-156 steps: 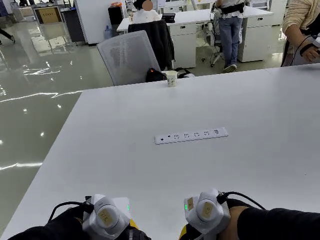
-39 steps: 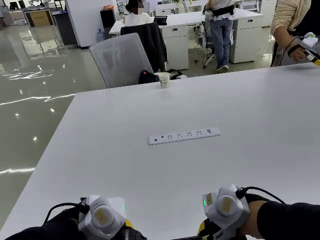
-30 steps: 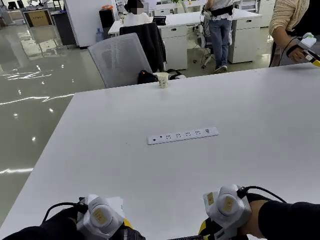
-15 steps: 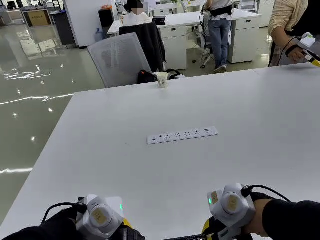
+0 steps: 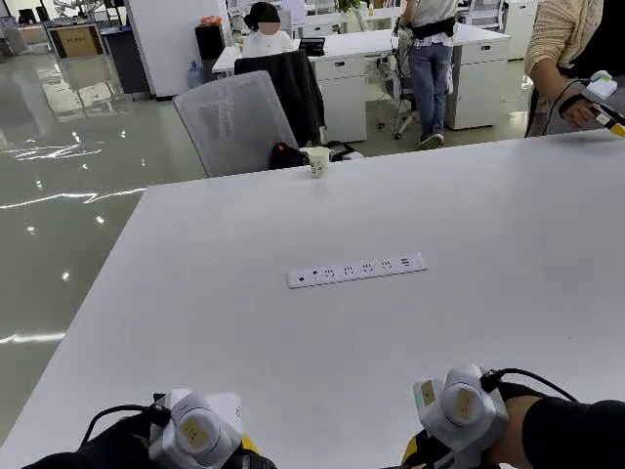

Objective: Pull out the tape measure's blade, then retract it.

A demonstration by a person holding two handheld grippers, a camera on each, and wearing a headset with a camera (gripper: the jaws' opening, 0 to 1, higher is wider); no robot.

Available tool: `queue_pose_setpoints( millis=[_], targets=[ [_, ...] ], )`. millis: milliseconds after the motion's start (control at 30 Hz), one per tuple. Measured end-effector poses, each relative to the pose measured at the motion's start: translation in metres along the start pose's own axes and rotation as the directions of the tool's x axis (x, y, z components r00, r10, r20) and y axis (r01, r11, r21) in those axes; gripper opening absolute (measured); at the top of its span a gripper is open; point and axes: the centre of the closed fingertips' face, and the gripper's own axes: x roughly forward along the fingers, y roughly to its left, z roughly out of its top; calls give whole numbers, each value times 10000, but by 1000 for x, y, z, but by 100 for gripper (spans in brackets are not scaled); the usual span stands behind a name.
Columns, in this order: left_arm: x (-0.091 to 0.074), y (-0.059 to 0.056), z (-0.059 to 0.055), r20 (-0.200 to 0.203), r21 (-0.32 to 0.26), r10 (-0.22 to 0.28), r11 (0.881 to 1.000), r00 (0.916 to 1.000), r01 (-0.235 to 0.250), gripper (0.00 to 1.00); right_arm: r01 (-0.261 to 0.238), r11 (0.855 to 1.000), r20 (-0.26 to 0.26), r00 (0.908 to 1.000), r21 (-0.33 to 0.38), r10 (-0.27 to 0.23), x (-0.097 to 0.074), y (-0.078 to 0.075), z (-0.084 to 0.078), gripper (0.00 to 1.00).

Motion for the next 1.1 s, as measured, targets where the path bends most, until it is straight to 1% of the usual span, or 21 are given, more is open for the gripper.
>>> queue_pose_setpoints(
  millis=[167, 867, 1100],
  targets=[
    [0, 0, 0, -11, 1, 11, 10000, 10000, -11, 35, -6, 10000, -43, 10000, -84, 6, 0, 0, -1, 10],
    [1, 1, 0, -19, -31, 8, 10000, 10000, -8, 35, 21, 10000, -121, 9999, 53, -20, -9, -2, -13, 10],
    [0, 0, 0, -31, -34, 13, 10000, 10000, -13, 35, 26, 10000, -155, 9999, 47, -25, -10, -3, -16, 10]
  ],
)
